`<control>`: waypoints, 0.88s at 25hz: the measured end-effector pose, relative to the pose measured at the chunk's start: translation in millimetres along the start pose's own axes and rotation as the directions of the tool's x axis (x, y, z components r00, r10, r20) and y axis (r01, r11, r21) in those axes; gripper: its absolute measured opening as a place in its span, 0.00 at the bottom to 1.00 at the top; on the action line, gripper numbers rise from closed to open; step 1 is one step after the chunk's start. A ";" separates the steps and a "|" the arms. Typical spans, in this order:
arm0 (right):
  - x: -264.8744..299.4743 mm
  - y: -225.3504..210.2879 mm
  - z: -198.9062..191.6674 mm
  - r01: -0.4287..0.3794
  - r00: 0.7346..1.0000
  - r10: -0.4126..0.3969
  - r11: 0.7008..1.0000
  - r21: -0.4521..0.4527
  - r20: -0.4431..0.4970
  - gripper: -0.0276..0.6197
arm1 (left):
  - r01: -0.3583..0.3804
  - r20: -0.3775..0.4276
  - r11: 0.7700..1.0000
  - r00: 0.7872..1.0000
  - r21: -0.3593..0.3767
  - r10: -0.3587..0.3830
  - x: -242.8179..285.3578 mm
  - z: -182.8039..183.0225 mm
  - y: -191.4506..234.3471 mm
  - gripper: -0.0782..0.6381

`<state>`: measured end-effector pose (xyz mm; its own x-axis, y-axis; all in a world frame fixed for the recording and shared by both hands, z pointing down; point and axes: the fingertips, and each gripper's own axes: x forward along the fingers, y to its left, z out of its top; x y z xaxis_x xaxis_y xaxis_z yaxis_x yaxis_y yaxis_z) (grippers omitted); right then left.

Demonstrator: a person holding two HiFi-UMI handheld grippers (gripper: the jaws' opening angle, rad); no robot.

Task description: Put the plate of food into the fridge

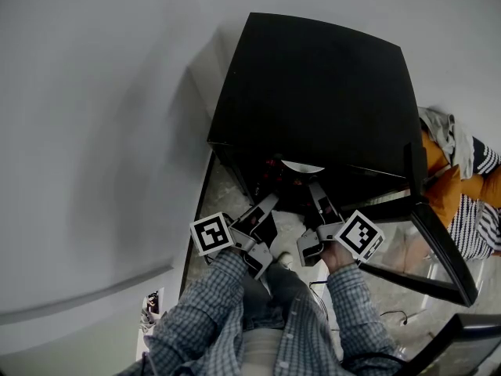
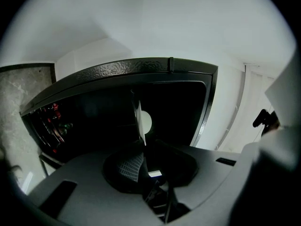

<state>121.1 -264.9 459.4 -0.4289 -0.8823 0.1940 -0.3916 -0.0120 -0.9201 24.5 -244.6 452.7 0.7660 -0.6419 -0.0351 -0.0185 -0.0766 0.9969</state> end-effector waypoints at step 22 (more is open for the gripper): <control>-65.6 79.2 -30.2 -0.097 0.991 0.002 0.684 -0.723 -0.131 0.05 | -0.021 -0.163 0.626 0.958 0.780 0.235 -20.3 -28.0 -71.7 0.12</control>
<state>93.6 -193.8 384.1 -0.5324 -0.8132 0.2353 -0.8151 0.4173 -0.4019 28.3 -204.8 384.0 0.8345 -0.5083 0.2126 -0.5286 -0.6297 0.5693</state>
